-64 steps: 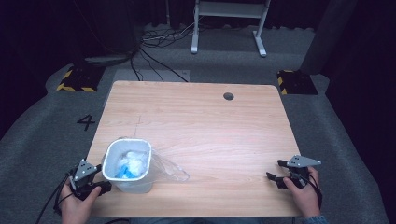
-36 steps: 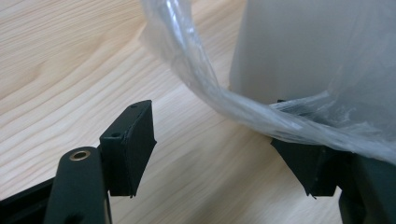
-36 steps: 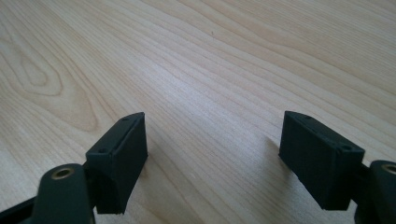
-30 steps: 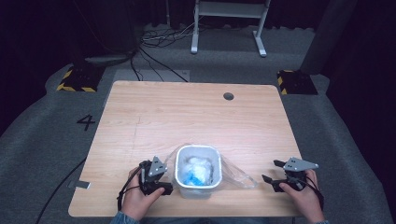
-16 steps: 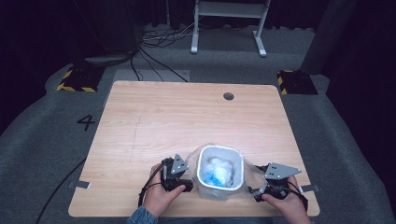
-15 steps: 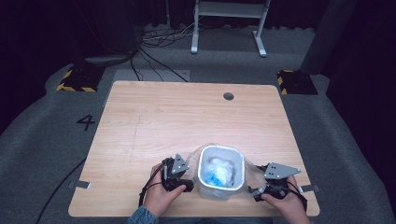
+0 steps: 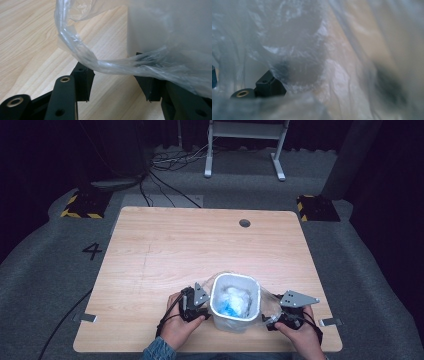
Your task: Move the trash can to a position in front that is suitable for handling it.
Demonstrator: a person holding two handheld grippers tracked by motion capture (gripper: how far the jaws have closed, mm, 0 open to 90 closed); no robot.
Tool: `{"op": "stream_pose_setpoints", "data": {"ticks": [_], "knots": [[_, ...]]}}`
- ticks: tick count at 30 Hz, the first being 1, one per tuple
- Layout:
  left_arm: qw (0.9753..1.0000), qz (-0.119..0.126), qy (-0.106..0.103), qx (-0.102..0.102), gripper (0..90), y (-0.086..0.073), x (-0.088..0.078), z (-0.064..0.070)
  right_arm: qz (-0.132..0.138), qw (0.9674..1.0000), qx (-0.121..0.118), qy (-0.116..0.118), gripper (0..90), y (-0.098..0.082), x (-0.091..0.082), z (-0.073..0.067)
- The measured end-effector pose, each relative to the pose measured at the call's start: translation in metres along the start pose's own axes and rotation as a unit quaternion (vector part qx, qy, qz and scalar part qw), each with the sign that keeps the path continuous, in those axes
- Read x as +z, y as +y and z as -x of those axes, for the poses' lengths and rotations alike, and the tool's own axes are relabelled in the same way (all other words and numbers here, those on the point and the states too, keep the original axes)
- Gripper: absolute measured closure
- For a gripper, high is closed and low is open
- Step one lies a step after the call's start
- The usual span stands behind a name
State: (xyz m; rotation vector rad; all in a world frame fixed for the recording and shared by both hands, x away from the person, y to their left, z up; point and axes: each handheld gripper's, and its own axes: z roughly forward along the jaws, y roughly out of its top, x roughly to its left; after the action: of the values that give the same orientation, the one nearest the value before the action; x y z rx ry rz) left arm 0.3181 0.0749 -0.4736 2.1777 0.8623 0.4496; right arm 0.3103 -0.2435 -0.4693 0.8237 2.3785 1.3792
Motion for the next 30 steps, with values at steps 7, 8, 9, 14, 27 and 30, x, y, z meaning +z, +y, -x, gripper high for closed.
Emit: {"op": "stream_pose_setpoints", "data": {"ticks": [7,8,9,14,27,30], "knots": [[0.9997,-0.005,0.024,-0.007,52.7,0.005,0.003,-0.006,-0.001,1.0,0.005,-0.008,20.8,0.004,0.011,0.007],[0.9996,-0.003,0.027,-0.007,52.8,0.006,0.005,-0.007,-0.002,0.9999,0.006,-0.011,20.8,0.004,0.014,0.01],[0.9996,-0.002,0.028,-0.009,53.2,0.008,0.008,-0.009,-0.004,0.9998,0.008,-0.016,20.8,0.004,0.017,0.014],[0.9993,-0.006,0.035,-0.011,53.2,0.014,0.014,-0.017,-0.003,0.9996,0.011,-0.026,20.9,0.008,0.026,0.026],[0.9998,0.017,0.013,-0.005,31.2,0.01,-0.01,-0.029,0.014,0.9988,0.003,-0.047,21.1,0.011,0.008,0.042],[0.9999,0.008,0.012,0.004,31.1,0.01,-0.014,-0.025,0.011,0.9986,-0.003,-0.052,20.9,0.011,-0.001,0.039]]}}
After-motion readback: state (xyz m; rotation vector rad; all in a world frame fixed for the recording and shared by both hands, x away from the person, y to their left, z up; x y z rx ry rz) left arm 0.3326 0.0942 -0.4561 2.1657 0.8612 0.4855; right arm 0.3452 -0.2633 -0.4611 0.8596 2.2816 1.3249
